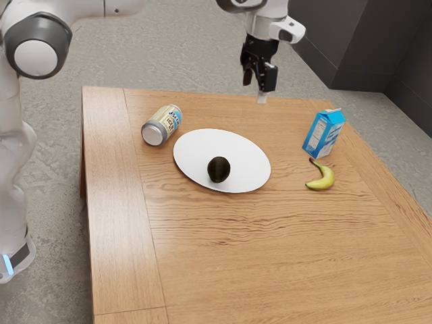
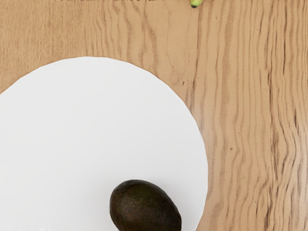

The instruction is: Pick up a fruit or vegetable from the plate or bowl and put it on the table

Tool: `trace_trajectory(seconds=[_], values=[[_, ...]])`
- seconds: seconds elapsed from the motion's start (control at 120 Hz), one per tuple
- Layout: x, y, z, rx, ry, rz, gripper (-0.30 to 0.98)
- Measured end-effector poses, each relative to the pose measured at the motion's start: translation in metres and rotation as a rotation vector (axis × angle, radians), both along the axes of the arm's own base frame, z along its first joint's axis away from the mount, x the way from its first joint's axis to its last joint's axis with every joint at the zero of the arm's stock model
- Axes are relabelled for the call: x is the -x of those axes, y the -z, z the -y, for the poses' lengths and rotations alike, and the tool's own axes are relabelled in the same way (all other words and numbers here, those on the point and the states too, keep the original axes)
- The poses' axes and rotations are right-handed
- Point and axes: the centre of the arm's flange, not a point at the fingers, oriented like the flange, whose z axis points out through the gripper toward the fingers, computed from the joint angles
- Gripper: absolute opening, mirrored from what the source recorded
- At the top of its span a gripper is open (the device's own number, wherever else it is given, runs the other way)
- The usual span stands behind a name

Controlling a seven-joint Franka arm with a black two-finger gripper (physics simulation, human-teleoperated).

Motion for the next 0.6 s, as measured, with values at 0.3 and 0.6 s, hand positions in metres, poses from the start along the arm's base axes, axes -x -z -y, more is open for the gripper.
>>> trace_trajectory(seconds=[0.3, 0.6], values=[[0.001, -0.001, -0.021, 0.014, -0.056, 0.006, 0.69], [-0.012, -0.002, -0.011, 0.01, -0.133, 0.015, 0.69]])
